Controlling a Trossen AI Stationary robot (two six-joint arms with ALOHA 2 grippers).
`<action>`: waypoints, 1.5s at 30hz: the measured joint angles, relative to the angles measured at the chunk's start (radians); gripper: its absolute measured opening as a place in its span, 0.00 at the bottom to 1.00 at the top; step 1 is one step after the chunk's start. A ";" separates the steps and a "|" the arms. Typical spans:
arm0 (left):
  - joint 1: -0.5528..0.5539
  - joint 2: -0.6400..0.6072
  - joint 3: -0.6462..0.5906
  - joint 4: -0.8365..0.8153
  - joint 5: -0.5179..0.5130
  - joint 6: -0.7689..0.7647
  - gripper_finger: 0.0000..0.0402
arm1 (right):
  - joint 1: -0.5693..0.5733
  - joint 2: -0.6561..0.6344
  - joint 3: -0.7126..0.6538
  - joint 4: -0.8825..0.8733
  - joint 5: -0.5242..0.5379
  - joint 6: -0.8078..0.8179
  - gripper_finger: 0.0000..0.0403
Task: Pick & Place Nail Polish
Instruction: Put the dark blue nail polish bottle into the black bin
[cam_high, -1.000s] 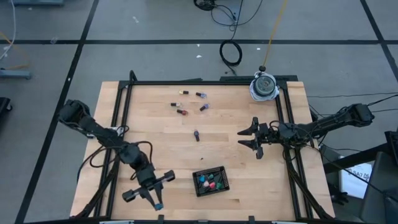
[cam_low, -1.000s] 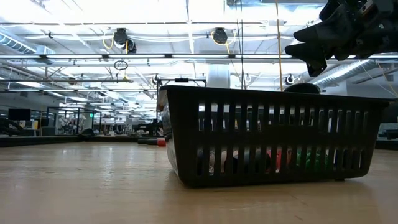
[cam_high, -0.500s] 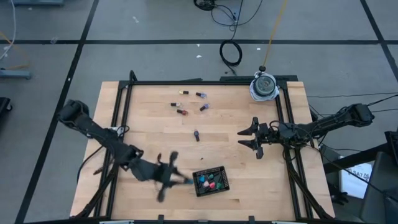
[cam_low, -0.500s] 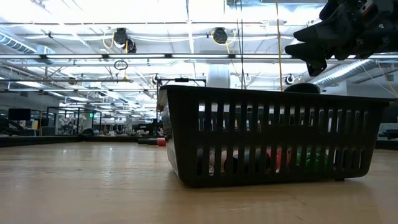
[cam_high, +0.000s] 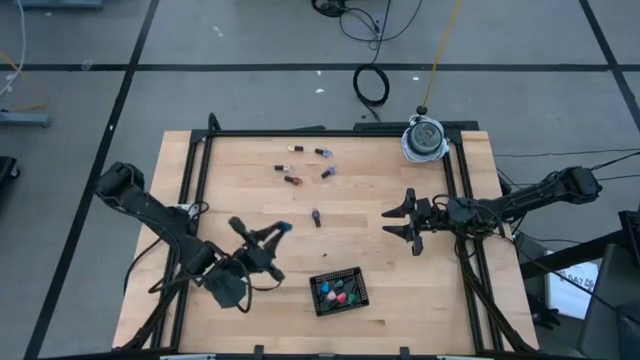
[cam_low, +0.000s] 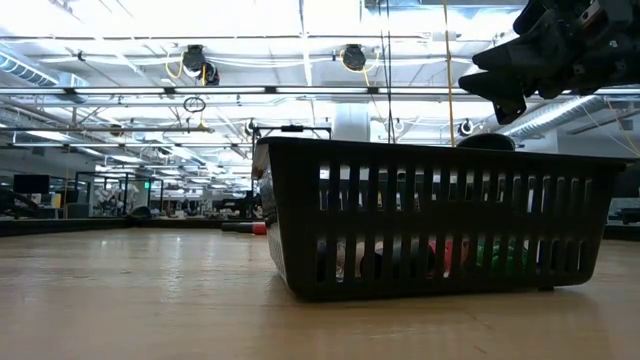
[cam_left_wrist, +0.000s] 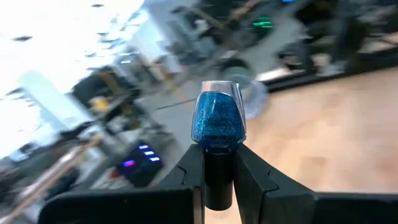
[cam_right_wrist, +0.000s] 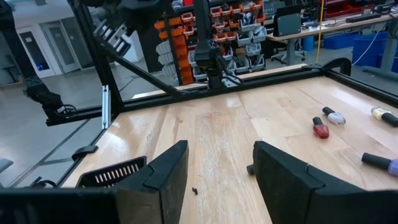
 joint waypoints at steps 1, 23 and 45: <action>-0.001 0.000 0.000 -0.001 -0.031 -0.002 0.09 | 0.000 0.000 0.000 0.000 0.000 0.000 0.42; 0.080 0.006 0.000 0.102 0.828 -0.362 0.09 | 0.000 0.000 0.000 -0.001 0.000 0.000 0.42; 0.301 0.474 0.303 -0.175 1.349 -0.450 0.10 | 0.000 0.000 0.000 -0.001 0.000 0.000 0.42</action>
